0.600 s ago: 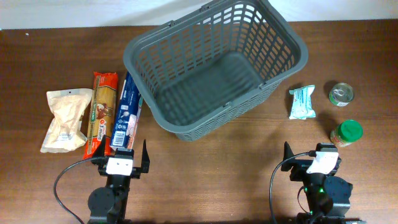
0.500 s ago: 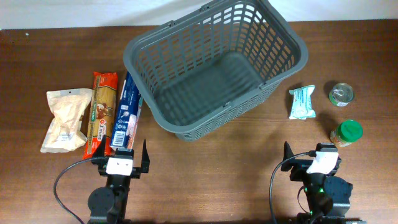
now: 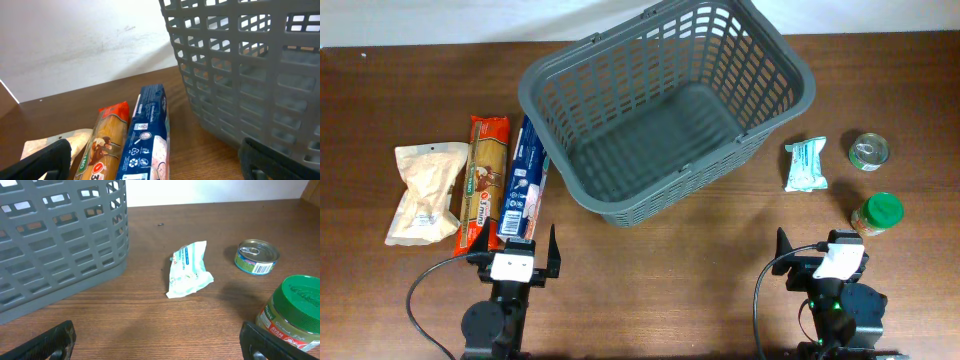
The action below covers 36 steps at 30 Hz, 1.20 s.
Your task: Pack container
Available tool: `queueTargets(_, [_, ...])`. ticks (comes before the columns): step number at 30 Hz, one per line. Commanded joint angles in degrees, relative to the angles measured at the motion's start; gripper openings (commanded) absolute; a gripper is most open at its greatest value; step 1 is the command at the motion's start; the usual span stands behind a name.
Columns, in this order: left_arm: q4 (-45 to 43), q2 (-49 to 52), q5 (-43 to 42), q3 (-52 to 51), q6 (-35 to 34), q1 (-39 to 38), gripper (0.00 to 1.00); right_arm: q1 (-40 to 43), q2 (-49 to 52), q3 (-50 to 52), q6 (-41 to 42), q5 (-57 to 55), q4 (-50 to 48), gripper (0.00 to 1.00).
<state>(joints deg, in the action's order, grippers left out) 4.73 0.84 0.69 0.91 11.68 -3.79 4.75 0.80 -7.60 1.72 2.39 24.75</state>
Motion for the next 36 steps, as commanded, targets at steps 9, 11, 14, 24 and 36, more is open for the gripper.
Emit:
queueTargets(9, [0.0,-0.2,0.4,-0.4,-0.5,-0.2,0.99,-0.6,-0.6,0.4,0.3,-0.5,-0.2,0.99])
queueTargets(11, [0.0,-0.2,0.4,-0.4,-0.5,-0.2,0.99,-0.6,-0.6,0.4,0.3,-0.5,-0.2,0.99])
queueTargets(14, [-0.1,-0.2,0.4,-0.4,-0.5,-0.2,0.99,-0.6,-0.6,0.5,0.3,-0.5,-0.2,0.99])
queueTargets(24, [-1.5,-0.2,0.0,-0.4,-0.5,-0.2,0.99,-0.6,-0.3,0.5,6.1,5.6,-0.1,0.99])
queueTargets(36, [0.1,-0.1,2.4,2.1,-5.7,0.4,0.99,-0.6,9.5,-18.2,6.3,12.0,3.2,0.99])
